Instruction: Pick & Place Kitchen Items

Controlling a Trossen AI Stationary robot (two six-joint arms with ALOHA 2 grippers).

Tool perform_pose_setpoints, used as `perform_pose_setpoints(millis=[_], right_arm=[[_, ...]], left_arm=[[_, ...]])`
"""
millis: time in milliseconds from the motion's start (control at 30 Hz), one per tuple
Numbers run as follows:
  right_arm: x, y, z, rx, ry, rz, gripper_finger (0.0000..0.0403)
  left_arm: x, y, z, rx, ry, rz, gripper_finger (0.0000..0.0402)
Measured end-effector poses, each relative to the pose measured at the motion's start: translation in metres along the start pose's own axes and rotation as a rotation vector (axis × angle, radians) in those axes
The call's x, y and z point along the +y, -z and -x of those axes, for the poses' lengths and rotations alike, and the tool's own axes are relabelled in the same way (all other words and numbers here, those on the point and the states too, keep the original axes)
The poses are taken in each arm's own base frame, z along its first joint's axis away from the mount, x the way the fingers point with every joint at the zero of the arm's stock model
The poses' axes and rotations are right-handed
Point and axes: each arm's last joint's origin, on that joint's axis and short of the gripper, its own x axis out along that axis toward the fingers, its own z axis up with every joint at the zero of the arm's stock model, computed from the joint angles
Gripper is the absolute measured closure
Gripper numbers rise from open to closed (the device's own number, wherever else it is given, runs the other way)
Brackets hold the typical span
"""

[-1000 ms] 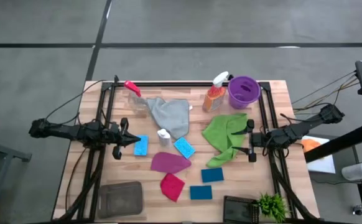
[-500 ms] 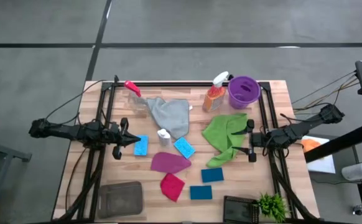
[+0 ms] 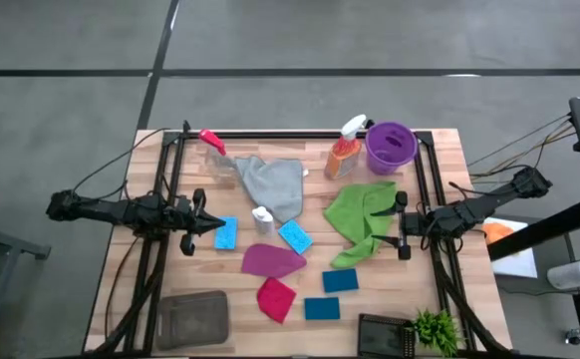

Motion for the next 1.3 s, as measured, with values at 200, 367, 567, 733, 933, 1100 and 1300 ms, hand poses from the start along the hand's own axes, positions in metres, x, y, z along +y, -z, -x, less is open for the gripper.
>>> perform_pose_setpoints(millis=[200,367,567,733,933,1100,1300], right_arm=[[0.0000,-0.0001,0.0000,0.000,0.000,0.000,0.0119],[0.0000,-0.0001,0.0000,0.000,0.000,0.000,0.0119],[0.0000,0.0000,0.0000,0.000,0.000,0.000,0.0119],[0.0000,-0.0001,0.0000,0.000,0.000,0.000,0.0119],[0.0000,-0.0001,0.0000,0.000,0.000,0.000,0.0119],[0.0000,0.0000,0.0000,0.000,0.000,0.000,0.0119],[0.0000,0.0000,0.0000,0.000,0.000,0.000,0.0119]], left_arm=[[0.0000,0.0000,0.0000,0.000,0.000,0.000,0.0401],[0.0000,0.0000,0.0000,0.000,0.000,0.000,0.0401],[0.0000,0.0000,0.0000,0.000,0.000,0.000,0.0401],[0.0000,0.0000,0.0000,0.000,0.000,0.004,0.0401],[0.0003,-0.0002,0.0000,-0.004,-0.011,0.004,0.0401],[0.0002,-0.0002,0.0000,-0.004,-0.010,0.011,0.0401],[0.0003,-0.0004,0.0000,-0.006,-0.011,0.025,0.0401]])
